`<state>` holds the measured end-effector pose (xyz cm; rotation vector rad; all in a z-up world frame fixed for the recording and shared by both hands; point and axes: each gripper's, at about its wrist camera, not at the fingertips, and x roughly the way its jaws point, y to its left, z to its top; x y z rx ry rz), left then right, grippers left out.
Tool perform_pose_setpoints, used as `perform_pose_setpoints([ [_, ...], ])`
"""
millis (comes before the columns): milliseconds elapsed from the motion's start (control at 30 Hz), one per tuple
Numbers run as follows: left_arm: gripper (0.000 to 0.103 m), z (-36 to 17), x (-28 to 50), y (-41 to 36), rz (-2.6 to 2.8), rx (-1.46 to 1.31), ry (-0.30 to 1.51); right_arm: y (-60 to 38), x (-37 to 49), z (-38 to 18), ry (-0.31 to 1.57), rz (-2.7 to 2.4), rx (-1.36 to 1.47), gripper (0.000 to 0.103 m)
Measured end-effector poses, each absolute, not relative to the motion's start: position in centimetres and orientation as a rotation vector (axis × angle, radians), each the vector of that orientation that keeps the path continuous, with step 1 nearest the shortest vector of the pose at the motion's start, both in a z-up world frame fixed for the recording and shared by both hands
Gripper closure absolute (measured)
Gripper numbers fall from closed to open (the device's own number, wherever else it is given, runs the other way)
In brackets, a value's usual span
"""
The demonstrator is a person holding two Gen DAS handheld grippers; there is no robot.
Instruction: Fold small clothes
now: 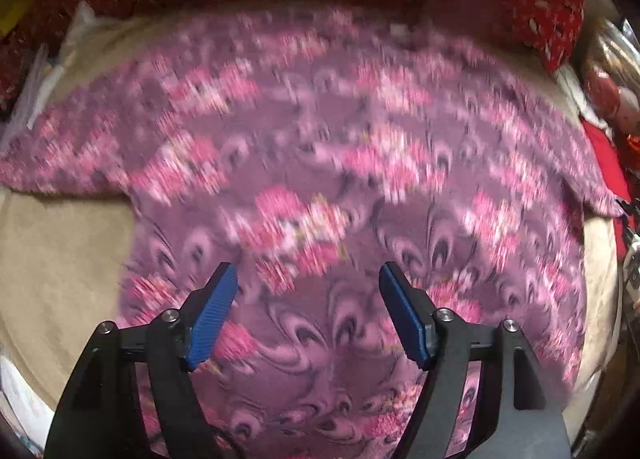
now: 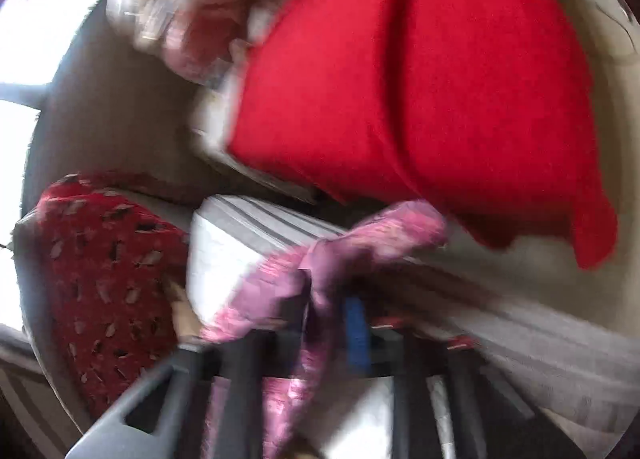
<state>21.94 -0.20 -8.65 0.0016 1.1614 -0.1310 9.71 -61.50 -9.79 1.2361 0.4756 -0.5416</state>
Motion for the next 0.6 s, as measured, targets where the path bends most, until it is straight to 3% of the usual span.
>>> perform_pose_setpoints([
  [233,0.03,-10.7,23.8,2.6,-0.114,-0.165,1.251,-53.2,14.4,-1.4,0.491,-0.239,0.921,0.096],
  [600,0.03,-9.7,22.7,7.7,-0.191,-0.305,1.248,-30.2,23.1,0.0,0.716,0.163,0.697,0.096],
])
